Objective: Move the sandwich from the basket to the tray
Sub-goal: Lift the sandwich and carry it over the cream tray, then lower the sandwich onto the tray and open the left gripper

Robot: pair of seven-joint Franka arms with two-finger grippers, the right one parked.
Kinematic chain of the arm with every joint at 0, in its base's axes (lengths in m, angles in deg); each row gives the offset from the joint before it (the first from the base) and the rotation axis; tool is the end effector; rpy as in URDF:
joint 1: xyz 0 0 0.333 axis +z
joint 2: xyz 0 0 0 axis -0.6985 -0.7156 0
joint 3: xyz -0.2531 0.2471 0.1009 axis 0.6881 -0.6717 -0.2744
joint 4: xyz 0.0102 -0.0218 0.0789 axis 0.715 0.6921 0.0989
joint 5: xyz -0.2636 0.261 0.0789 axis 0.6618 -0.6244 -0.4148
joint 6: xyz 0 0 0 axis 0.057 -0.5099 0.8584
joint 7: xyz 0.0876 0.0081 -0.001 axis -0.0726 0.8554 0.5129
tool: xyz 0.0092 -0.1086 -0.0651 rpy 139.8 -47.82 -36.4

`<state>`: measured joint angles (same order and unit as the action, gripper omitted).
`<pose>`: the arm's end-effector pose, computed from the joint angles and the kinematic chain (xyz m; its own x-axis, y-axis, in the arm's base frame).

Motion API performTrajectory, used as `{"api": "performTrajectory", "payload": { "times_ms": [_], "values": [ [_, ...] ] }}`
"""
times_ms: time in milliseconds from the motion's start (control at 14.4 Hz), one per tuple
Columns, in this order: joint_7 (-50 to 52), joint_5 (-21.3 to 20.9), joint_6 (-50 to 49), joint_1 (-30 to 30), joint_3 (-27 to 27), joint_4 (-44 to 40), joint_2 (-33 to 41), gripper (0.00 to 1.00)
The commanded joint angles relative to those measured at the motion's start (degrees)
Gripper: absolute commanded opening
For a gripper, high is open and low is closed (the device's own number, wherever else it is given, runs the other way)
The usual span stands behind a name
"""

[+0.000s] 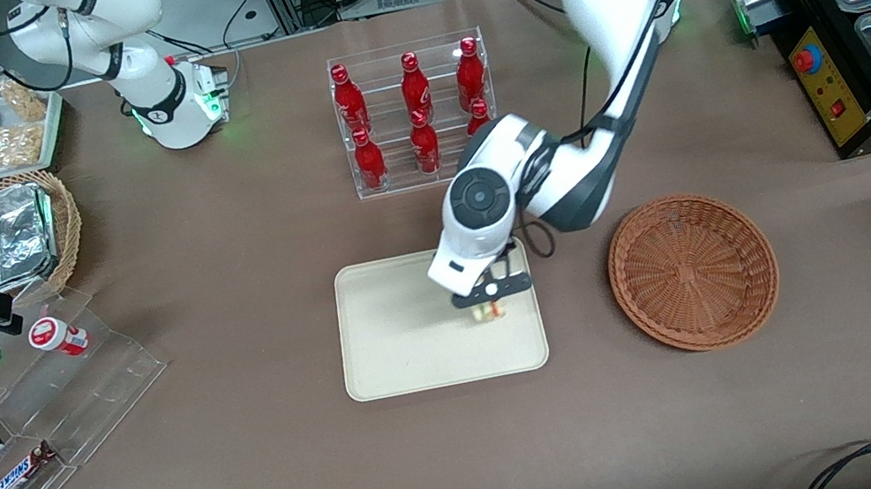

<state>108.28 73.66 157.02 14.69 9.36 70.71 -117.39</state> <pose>0.5658 -0.4932 0.2959 0.9893 0.0852 -0.1186 0.0937 -0.9933 0.0680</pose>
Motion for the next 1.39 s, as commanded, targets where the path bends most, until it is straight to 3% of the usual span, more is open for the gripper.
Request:
{"api": "performTrajectory", "payload": {
  "times_ms": [0,139,277,347,416,624,762,901,1317],
  "values": [
    [-0.62,-1.01,0.57,-1.85,-0.76,-8.99,-6.06,0.25],
    [-0.98,-4.43,0.57,-2.64,-0.68,-12.53,-9.5,0.34],
    [-1.15,-5.23,0.92,-3.6,-0.68,-13.07,-10.48,0.43],
    [-1.07,-5.23,1.09,-3.7,-0.68,-13.5,-10.83,0.57],
    [-0.37,-5.23,2.14,-4.04,-0.59,-13.68,-11.27,0.78],
    [2.87,-5.32,6.01,-4.31,-0.94,-13.68,-10.75,1.0],
    [4.73,-5.32,2.7,-4.05,-1.29,-13.6,-7.42,1.0],
    [4.04,-4.97,-8.24,-3.09,-2.08,-13.6,-2.77,1.0],
    [-3.08,0.65,-30.31,8.67,-1.03,-7.64,14.1,1.0]
  ]
}}
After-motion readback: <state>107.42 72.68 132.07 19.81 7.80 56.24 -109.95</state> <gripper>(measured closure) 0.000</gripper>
